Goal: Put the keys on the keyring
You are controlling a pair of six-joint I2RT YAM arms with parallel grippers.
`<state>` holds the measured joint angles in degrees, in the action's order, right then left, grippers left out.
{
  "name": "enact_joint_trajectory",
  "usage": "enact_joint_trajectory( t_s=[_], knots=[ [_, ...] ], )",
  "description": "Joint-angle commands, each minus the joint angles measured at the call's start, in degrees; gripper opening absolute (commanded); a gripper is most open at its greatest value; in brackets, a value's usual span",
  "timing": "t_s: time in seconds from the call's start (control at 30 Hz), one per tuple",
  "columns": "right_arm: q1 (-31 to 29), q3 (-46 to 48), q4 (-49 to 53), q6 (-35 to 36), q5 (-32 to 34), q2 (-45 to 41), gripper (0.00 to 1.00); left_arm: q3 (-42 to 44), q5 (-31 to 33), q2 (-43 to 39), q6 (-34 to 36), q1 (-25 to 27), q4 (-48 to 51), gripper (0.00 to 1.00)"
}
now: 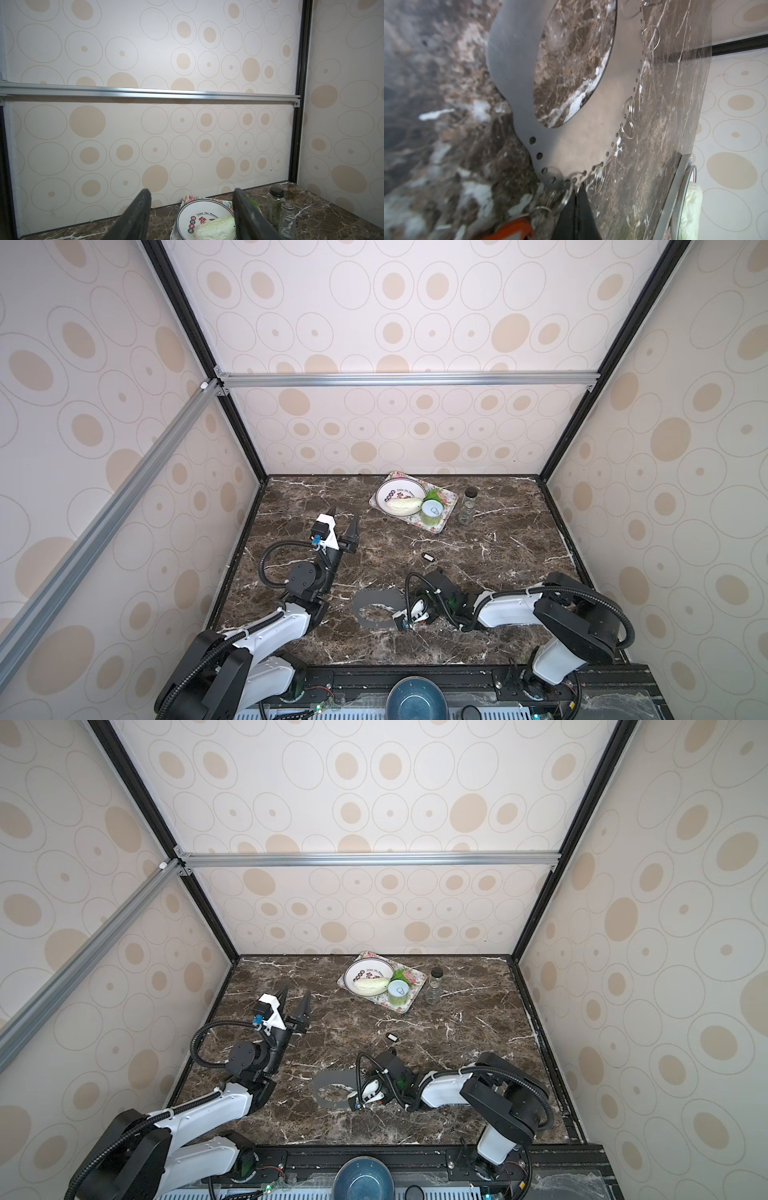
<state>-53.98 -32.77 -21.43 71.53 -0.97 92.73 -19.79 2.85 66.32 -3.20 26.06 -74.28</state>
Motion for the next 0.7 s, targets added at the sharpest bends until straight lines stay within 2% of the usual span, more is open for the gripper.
enact_joint_trajectory(
  t_s=[0.0,0.37,0.47,0.67],
  knots=[
    [-0.3,-0.5,1.5,-2.2,-3.0,-1.5,0.0,-1.7,-0.4,-0.7,-0.3,-0.6,-1.0,0.62],
    [0.5,1.3,-4.1,-15.6,-8.3,-8.4,0.0,-1.5,-0.8,-1.1,-0.6,-0.7,-1.1,0.62],
    [0.8,0.6,-5.0,-24.6,-7.3,-10.8,0.0,-1.4,-0.9,-1.3,-0.7,-0.7,-1.1,0.62],
    [2.9,1.8,-8.8,-37.3,-11.9,-16.0,0.0,-1.4,-1.5,-1.1,-0.8,-0.7,-1.4,0.62]
  ],
)
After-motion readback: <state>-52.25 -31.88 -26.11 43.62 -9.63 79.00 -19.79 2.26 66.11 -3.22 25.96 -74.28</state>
